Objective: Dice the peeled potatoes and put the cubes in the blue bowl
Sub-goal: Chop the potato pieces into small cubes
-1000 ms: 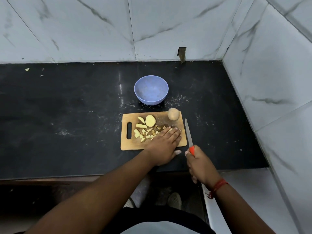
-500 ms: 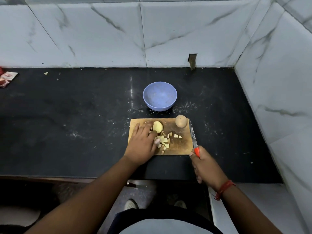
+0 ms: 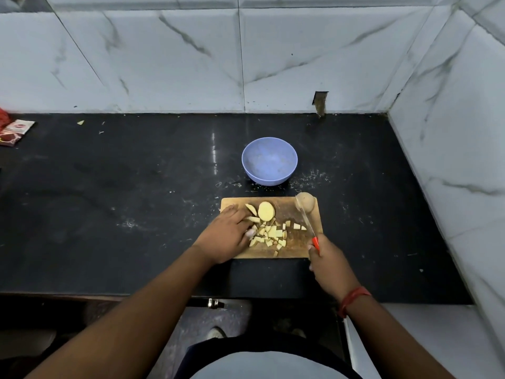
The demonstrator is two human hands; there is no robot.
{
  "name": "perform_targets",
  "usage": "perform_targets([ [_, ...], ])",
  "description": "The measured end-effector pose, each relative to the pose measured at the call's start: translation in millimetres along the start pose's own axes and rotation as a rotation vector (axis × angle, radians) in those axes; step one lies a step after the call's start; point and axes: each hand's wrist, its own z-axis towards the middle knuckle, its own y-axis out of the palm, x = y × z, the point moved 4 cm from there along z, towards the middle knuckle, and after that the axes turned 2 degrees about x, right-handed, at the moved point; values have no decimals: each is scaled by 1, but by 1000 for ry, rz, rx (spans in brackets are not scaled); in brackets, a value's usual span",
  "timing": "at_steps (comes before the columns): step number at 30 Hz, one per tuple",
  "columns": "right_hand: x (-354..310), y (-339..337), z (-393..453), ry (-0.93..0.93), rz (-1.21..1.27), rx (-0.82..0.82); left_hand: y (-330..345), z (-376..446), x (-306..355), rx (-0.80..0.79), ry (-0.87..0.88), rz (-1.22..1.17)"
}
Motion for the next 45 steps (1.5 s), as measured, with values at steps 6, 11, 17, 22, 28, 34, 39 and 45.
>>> perform_targets([
  [6, -12, 19, 40, -155, -352, 178, -4, -6, -9, 21, 32, -40],
  [11, -30, 38, 55, -98, -411, 182, -8, -8, -15, 60, -38, -131],
  [17, -44, 43, 57, -63, -187, 147, -18, -11, -15, 167, -194, -262],
  [22, -39, 40, 56, -31, 30, 125, -22, -3, 5, 192, -89, -262],
  [28, -13, 9, 55, 170, 280, 298, -2, 26, 70, 63, 184, -74],
  [34, 4, 0, 42, 188, 215, 250, 17, 38, 88, -51, 226, -24],
  [39, -1, -8, 28, 139, 135, 208, 15, 27, 73, -6, 187, 25],
  [45, -2, 2, -2, 98, -321, -2, 23, 24, 70, -11, 183, 97],
])
